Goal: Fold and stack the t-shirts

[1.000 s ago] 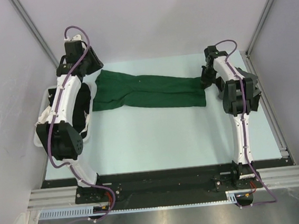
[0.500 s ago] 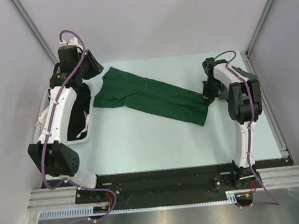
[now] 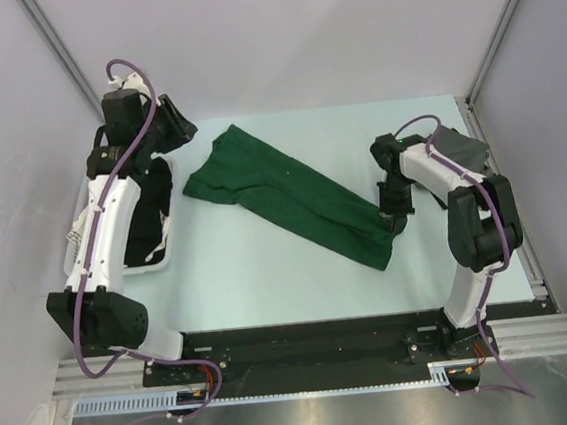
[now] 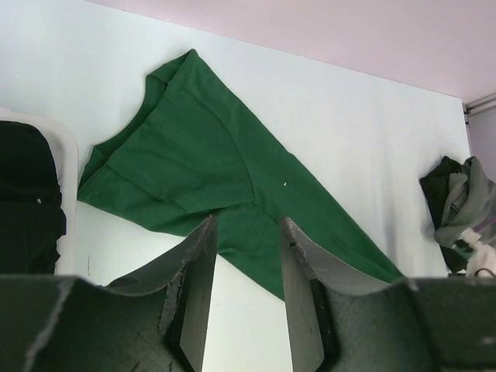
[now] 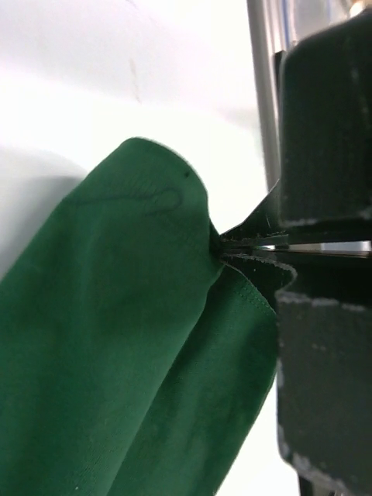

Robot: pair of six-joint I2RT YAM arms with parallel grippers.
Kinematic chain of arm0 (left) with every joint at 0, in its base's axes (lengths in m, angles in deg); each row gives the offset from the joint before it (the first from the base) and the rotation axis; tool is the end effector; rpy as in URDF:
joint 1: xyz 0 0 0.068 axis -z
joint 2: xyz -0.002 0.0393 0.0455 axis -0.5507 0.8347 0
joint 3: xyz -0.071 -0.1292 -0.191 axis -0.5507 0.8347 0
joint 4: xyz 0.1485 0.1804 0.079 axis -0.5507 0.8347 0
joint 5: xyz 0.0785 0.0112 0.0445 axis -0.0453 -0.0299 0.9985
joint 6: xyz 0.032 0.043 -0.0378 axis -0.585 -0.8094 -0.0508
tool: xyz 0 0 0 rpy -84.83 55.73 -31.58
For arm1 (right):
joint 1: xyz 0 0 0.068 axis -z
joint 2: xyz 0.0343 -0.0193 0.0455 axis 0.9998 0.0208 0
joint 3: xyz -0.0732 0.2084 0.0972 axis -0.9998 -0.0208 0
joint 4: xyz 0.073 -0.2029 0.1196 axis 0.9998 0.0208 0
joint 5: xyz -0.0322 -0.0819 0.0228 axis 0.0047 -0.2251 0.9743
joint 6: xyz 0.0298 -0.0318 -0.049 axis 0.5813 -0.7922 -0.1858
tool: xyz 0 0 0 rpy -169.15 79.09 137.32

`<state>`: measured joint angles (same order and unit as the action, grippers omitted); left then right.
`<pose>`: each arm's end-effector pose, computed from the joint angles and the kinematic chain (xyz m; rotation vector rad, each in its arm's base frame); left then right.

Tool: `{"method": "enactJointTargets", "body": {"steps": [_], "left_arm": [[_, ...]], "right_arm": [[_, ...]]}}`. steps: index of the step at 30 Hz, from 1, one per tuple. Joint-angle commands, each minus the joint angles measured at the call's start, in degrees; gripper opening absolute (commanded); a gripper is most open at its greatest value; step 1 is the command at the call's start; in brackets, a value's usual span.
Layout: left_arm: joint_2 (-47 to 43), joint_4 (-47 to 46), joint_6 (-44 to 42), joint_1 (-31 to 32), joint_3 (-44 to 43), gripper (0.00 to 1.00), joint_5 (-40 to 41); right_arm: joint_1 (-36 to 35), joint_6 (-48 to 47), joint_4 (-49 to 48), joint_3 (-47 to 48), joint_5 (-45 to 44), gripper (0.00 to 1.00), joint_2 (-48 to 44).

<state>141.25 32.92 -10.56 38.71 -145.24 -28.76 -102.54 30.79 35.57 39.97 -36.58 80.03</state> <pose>0.3300 -0.0377 0.3840 -0.2164 2.0342 -0.4476 0.3073 0.0729 0.1715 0.2051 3.1004 -0.0456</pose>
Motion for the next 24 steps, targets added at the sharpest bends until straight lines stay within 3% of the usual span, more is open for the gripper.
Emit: {"method": "enactJointTargets", "body": {"steps": [1, 10, 24], "left_arm": [[-3.58, -1.04, 0.7, 0.5, 1.02, 0.43, -1.79], [-4.46, -0.86, 0.97, 0.76, 1.47, 0.43, -1.7], [-2.7, 0.2, 0.53, 0.85, -0.99, 0.44, -0.65]], "right_arm": [[-3.4, 2.1, 2.57, -3.29, -1.14, 0.0, -1.79], [-4.63, 1.4, 2.92, -4.35, -4.21, 0.0, 1.81], [0.02, -2.12, 1.08, -4.18, -10.46, 0.0, 6.39]]}}
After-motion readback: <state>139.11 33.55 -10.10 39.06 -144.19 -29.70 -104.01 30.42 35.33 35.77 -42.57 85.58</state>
